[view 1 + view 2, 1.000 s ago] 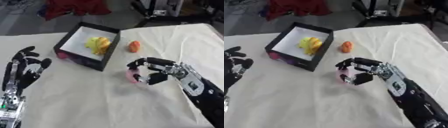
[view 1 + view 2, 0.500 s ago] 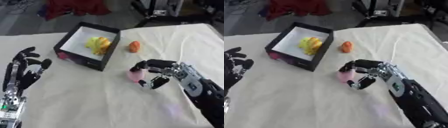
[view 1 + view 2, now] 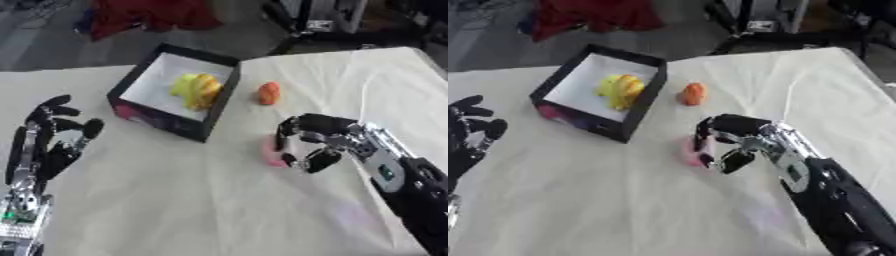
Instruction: Pick up objects on the table and place them in the box.
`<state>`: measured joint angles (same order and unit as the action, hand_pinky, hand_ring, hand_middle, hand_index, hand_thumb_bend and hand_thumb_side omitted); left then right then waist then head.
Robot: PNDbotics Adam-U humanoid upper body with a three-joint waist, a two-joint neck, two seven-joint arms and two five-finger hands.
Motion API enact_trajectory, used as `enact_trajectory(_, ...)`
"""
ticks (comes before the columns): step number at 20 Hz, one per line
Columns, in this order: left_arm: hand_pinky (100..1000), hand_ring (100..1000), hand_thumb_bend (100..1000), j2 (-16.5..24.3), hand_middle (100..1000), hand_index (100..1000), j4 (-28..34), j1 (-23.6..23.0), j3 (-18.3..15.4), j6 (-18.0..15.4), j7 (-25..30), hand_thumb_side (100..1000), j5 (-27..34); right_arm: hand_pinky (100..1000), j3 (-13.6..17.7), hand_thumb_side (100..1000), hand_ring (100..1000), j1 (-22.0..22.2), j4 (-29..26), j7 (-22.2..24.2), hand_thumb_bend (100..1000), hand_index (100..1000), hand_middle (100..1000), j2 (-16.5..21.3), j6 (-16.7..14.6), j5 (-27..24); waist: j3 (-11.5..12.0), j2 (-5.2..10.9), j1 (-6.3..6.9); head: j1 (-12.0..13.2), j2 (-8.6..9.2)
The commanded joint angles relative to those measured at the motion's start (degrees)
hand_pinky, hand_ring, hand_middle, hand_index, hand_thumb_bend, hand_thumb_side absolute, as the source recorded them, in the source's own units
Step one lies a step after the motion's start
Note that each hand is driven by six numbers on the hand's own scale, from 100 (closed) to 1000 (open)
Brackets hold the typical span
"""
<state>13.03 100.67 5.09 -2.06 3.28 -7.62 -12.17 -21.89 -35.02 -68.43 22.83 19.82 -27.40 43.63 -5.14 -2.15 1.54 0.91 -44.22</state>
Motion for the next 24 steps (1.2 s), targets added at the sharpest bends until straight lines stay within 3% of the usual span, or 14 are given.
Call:
enact_trajectory(1, 742, 544, 930, 0.6, 593, 821, 0.7, 0.4, -0.5, 0.0, -0.1, 650, -0.2, 810, 1.0, 110, 701, -1.2, -1.5, -3.6, 100, 306, 553, 0.6, 0.5, -0.2, 0.0, 0.91, 0.21, 0.0, 0.10)
enact_trajectory(6, 741, 544, 926, 0.6, 592, 821, 0.8, 0.3, -0.6, 0.0, -0.2, 653, -0.1, 785, 2.1, 100, 641, -1.4, -2.9, -9.1, 100, 190, 501, 0.9, 1.3, -1.4, 0.1, 0.90, 0.18, 0.1, 0.10)
enact_trajectory(16, 741, 542, 924, 0.5, 590, 821, 0.9, 0.5, -0.6, -0.1, -0.2, 654, 0.0, 785, 1.5, 100, 631, -3.0, -4.9, -19.9, 100, 185, 499, 3.5, 2.4, -2.0, 0.6, 0.82, 0.09, -0.2, 0.10)
enact_trajectory(24, 741, 540, 922, -0.6, 589, 820, 1.1, 2.2, 0.2, -0.3, 0.5, 656, 0.2, 789, 2.9, 100, 634, -8.3, -5.6, -21.4, 100, 187, 504, 7.3, 4.5, -4.3, 3.6, -0.23, 0.96, -2.9, 0.10)
